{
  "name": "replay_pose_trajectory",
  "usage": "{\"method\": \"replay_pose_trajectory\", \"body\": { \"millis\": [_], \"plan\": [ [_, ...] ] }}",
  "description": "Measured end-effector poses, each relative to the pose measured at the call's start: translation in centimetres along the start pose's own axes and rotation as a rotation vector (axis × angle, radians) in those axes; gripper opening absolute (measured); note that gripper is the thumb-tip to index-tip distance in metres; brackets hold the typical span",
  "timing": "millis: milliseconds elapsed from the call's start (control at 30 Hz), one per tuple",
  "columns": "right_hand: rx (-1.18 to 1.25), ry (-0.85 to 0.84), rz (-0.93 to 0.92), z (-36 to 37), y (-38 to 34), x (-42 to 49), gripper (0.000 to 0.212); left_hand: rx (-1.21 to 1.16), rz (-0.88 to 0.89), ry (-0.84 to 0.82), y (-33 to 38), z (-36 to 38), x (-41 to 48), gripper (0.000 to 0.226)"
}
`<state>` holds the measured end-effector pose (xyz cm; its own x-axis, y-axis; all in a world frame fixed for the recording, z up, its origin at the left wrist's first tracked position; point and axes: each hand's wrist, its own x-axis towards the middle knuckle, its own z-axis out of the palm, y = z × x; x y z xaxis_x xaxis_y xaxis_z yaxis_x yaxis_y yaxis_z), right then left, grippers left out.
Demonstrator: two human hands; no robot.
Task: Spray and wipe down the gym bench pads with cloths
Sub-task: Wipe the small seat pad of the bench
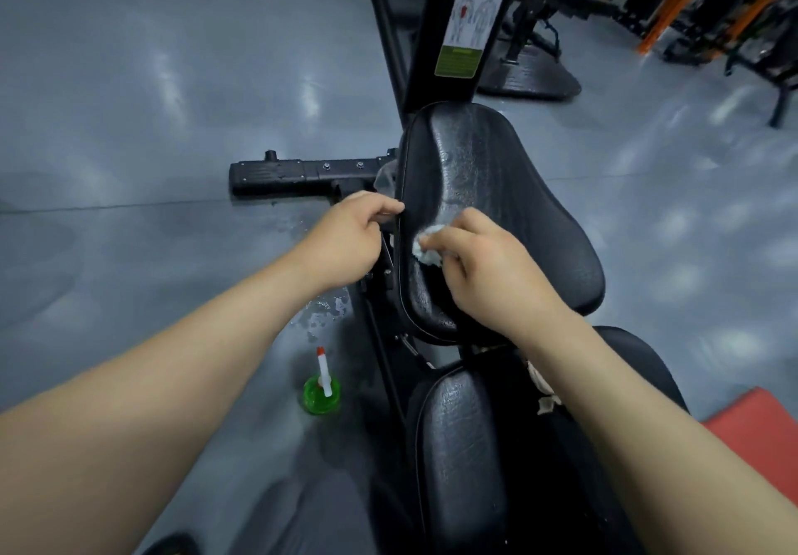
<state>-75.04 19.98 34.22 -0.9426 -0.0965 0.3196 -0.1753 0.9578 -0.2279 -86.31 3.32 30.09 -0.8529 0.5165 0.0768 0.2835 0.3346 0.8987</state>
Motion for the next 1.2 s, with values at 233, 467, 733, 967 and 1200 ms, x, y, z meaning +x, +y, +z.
{"method": "replay_pose_trajectory", "body": {
  "millis": [233, 467, 733, 967, 1200],
  "plan": [
    [-0.031, 0.116, 0.168, 0.2, 3.8, 10.0, 0.03, -0.044, -0.083, -0.065, -0.4, -1.0, -2.3, 0.046],
    [-0.052, 0.115, 0.197, 0.0, 2.9, 9.1, 0.028, -0.101, -0.087, -0.096, -1.3, -0.5, -3.7, 0.047],
    [-0.057, 0.079, 0.101, 0.1, 2.1, 5.9, 0.036, -0.161, -0.072, -0.129, -1.9, -0.2, -3.7, 0.046],
    [-0.13, 0.108, 0.182, 1.5, 1.9, 10.2, 0.03, -0.186, -0.047, -0.146, -2.8, -0.2, -3.6, 0.039],
    [-0.068, -0.042, -0.034, 1.7, -1.3, 2.8, 0.032, -0.269, -0.144, -0.04, -2.9, -1.0, -2.0, 0.036]
  ]
}}
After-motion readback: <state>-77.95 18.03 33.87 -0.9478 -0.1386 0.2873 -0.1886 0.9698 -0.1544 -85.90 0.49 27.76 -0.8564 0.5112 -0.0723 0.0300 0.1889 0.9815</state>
